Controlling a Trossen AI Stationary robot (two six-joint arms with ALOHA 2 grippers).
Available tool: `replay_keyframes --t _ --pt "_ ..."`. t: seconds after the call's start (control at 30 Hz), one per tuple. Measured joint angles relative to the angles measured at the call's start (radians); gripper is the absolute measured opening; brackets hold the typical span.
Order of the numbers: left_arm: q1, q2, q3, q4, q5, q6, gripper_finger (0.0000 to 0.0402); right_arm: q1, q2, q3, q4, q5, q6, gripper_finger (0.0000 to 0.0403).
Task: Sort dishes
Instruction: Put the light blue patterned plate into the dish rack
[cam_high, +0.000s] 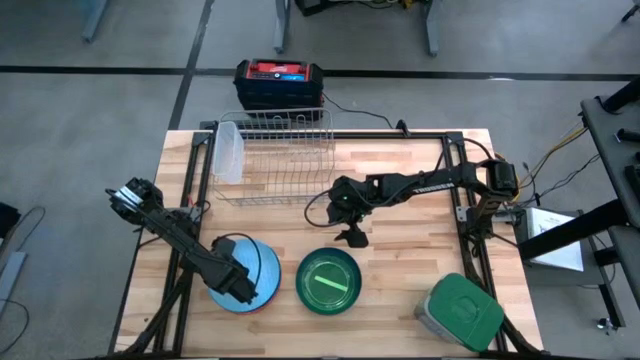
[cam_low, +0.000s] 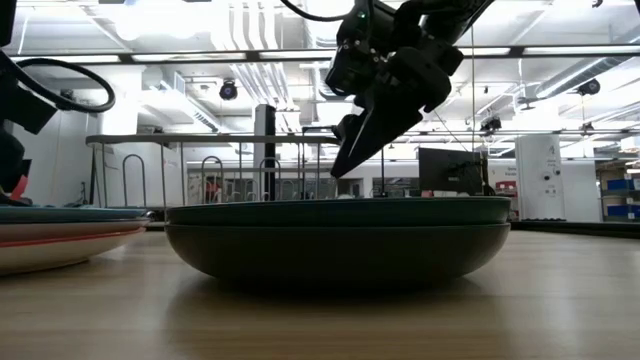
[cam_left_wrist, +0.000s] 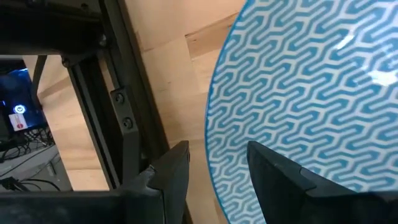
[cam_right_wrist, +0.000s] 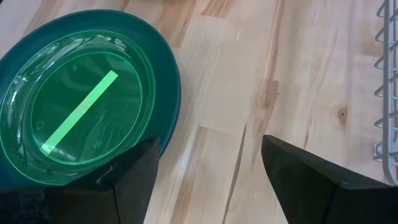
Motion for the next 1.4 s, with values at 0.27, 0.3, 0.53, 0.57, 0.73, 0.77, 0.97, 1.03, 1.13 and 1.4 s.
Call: replay_keyframes --t 0.27,0.3,0.53,0.57,0.73,0.77,0.97,1.03,1.13,1.4 --pt "-0.001 -0.021 -0.019 0.049 -0.069 0.000 0.0152 0.000 0.000 -0.004 0.000 -0.001 0.000 0.0264" --pt "-0.001 -0.028 -0.022 0.051 -0.078 -0.001 0.0152 0.000 0.000 -0.004 -0.001 -0.001 0.000 0.0264" --pt "-0.007 -0.090 -0.046 0.067 -0.137 -0.027 0.0152 0.000 0.000 -0.005 -0.001 -0.002 0.000 0.0272" --pt "-0.009 -0.101 -0.055 0.067 -0.152 -0.030 0.0152 0.000 0.000 -0.005 -0.001 -0.002 -0.001 0.0273" --pt "-0.014 -0.149 -0.114 0.085 -0.152 -0.064 0.0152 0.000 0.000 -0.013 -0.001 -0.003 -0.001 0.0271" --pt "-0.014 -0.157 -0.125 0.098 -0.151 -0.064 0.0152 0.000 0.000 -0.016 -0.003 -0.003 -0.001 0.0269" --pt "-0.014 -0.205 -0.172 0.184 -0.185 -0.064 0.0152 0.000 0.000 -0.032 -0.003 -0.003 -0.001 0.0263" --pt "-0.014 -0.215 -0.174 0.185 -0.185 -0.064 0.0152 0.000 0.000 -0.036 0.000 -0.003 -0.001 0.0264" --pt "-0.016 -0.219 -0.178 0.188 -0.191 -0.057 0.0150 0.000 0.000 -0.040 0.008 -0.003 -0.001 0.0269" --pt "-0.021 -0.219 -0.189 0.221 -0.210 -0.019 0.0108 0.000 0.000 -0.054 0.034 -0.003 -0.002 0.0270"
